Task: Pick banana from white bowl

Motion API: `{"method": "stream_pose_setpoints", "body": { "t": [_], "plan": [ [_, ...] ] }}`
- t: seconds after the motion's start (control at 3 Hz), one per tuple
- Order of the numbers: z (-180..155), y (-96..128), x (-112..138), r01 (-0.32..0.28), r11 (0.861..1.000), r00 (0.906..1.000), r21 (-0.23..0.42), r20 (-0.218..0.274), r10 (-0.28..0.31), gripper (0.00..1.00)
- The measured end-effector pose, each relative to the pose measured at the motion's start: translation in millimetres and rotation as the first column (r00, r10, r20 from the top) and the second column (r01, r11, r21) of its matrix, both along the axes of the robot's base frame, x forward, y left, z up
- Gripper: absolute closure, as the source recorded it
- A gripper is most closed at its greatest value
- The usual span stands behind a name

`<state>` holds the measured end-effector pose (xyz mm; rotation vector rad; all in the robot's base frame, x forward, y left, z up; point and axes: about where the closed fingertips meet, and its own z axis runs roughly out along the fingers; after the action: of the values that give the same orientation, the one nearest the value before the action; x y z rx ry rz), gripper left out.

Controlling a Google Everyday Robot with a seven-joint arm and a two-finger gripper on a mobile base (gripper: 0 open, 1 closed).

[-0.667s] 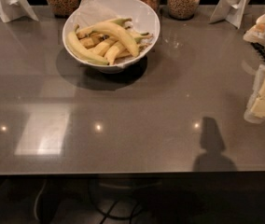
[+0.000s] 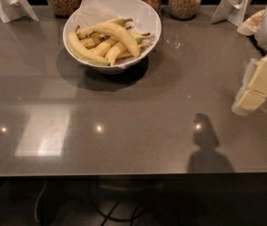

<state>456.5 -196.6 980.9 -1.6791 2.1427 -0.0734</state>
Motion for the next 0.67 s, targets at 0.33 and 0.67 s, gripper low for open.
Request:
{"method": "stream_pose_setpoints", "body": {
  "t": [0.33,0.67],
  "plan": [
    [7,36,30,-0.043,0.994,0.995,0.105,0.094,0.034,0.0],
    [13,71,58,-0.083,0.974,0.9872,0.21,0.151,0.052,0.0]
  ]
}}
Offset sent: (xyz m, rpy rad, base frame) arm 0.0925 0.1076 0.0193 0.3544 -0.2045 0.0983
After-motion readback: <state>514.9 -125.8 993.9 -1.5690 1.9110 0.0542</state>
